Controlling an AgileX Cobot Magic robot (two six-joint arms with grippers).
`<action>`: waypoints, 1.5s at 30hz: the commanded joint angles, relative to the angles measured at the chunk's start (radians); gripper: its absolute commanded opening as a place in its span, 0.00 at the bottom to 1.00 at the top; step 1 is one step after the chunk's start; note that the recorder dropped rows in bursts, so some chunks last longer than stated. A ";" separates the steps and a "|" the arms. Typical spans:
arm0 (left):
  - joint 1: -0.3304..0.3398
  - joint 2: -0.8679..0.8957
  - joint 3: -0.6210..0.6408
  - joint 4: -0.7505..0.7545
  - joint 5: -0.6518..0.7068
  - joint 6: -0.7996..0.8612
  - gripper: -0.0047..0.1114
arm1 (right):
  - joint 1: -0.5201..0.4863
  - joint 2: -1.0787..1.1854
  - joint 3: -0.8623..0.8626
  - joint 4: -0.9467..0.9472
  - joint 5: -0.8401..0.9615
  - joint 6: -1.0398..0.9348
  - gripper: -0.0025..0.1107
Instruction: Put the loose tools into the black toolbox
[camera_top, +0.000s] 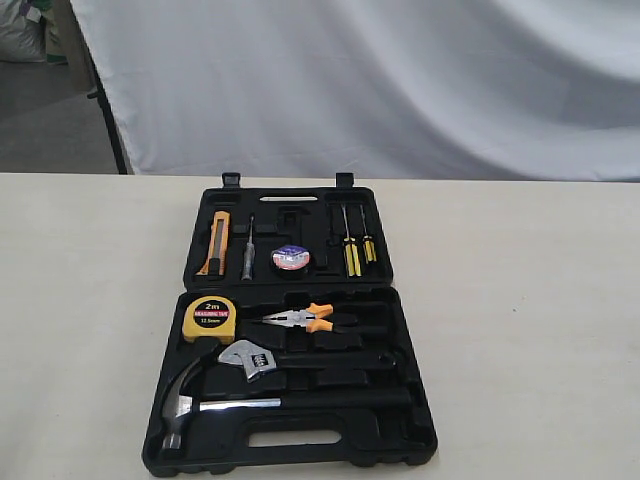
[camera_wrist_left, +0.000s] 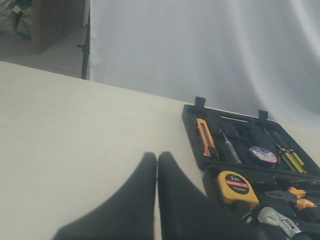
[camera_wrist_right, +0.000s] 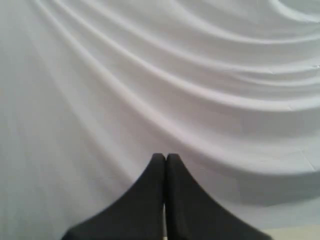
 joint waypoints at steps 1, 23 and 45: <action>0.025 -0.003 -0.003 0.004 -0.007 -0.005 0.05 | -0.007 -0.004 0.002 -0.006 -0.004 -0.003 0.02; 0.025 -0.003 -0.003 0.004 -0.007 -0.005 0.05 | -0.007 -0.004 0.002 -0.006 0.523 -0.193 0.02; 0.025 -0.003 -0.003 0.004 -0.007 -0.005 0.05 | -0.007 -0.004 0.002 0.004 0.521 -0.193 0.02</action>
